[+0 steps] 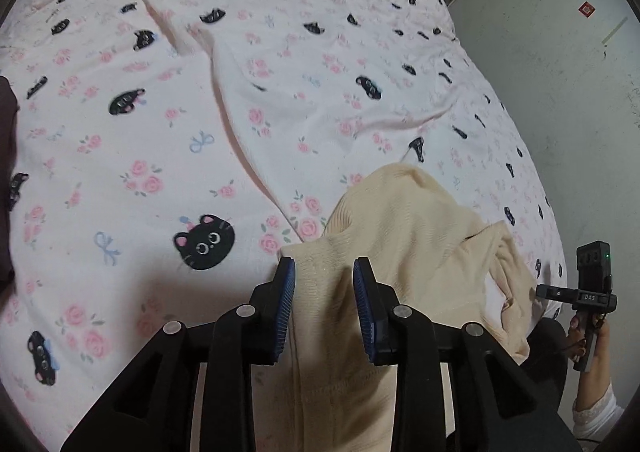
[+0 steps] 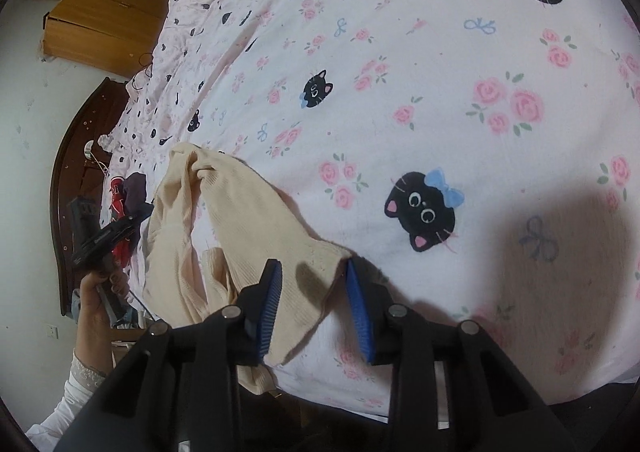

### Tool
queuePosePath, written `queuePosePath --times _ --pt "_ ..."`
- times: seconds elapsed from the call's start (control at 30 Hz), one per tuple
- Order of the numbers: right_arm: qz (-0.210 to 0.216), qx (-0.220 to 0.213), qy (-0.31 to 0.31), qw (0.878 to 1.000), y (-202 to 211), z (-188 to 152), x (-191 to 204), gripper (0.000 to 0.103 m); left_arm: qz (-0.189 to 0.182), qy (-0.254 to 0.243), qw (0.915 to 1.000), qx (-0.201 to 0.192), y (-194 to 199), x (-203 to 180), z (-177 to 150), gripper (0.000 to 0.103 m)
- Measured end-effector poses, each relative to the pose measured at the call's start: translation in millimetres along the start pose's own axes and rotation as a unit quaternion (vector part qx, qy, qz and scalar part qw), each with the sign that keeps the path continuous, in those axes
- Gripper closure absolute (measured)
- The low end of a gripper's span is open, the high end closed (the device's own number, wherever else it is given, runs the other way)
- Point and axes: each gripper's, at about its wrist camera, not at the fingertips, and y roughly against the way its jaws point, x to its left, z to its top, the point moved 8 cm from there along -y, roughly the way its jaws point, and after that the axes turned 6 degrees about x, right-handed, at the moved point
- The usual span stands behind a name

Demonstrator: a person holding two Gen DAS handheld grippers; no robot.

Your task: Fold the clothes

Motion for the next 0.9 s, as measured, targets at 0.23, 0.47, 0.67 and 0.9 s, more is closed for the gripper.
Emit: queuePosePath --times 0.23,0.47,0.67,0.9 --pt "0.005 0.001 0.002 1.000 -3.4 1.4 4.8 0.069 0.029 0.043 0.9984 -0.023 6.0 19.2 1.6 0.077" --pt "0.013 0.005 -0.004 1.000 -6.6 1.0 0.8 0.069 -0.010 0.044 0.9990 -0.004 -3.6 14.9 2.3 0.069" --pt "0.003 0.007 0.009 1.000 -10.9 -3.4 6.1 0.093 -0.027 0.034 0.9990 -0.007 -14.8 -3.5 9.5 0.068" --pt "0.001 -0.003 0.017 1.000 -9.3 -0.5 10.9 0.097 -0.018 0.047 0.9975 -0.050 9.4 7.3 14.4 0.087"
